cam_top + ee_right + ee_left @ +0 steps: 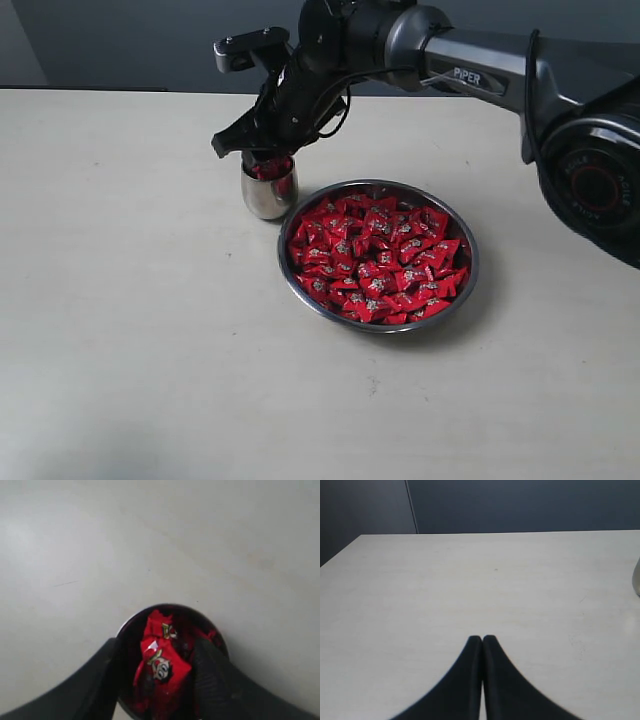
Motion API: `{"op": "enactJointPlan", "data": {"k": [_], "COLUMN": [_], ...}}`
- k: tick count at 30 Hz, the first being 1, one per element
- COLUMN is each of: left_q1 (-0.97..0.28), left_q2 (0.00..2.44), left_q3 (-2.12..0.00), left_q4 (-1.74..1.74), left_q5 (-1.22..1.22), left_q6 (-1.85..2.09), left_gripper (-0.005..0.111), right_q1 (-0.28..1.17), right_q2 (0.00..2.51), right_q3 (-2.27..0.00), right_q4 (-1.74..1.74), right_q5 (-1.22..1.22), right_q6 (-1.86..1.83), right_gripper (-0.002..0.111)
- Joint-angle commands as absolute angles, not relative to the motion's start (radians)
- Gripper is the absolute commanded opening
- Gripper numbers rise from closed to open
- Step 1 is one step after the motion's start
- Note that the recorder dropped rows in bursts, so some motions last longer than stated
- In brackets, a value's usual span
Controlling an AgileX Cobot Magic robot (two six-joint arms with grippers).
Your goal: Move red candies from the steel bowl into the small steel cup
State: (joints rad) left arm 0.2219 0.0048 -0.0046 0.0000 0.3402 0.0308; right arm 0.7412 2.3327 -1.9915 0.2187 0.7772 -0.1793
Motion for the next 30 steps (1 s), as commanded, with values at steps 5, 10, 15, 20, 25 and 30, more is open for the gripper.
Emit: {"op": "enactJointPlan", "data": {"k": [5, 10, 15, 20, 25, 30], "left_q1": [0.217, 0.217, 0.217, 0.217, 0.217, 0.217], "left_q2": [0.0, 0.0, 0.0, 0.0, 0.0, 0.0], "left_q3": [0.0, 0.0, 0.0, 0.0, 0.0, 0.0], "left_q4": [-0.006, -0.006, -0.006, -0.006, -0.006, -0.006], "left_q5": [0.33, 0.33, 0.33, 0.33, 0.33, 0.33], "left_q6": [0.029, 0.029, 0.029, 0.029, 0.029, 0.029], "left_gripper": [0.0, 0.0, 0.0, 0.0, 0.0, 0.0], "right_q1": [0.738, 0.738, 0.738, 0.738, 0.738, 0.728], "right_q2": [2.312, 2.296, 2.269, 2.253, 2.22, 2.186], "right_q3": [-1.999, -1.999, -1.999, -1.999, -1.999, -1.999], "right_q4": [0.206, 0.206, 0.202, 0.158, 0.139, 0.109], "right_q5": [0.772, 0.772, 0.769, 0.773, 0.757, 0.719], "right_q6": [-0.183, -0.183, -0.183, -0.183, -0.181, -0.166], "right_gripper": [0.043, 0.043, 0.043, 0.043, 0.027, 0.001]}}
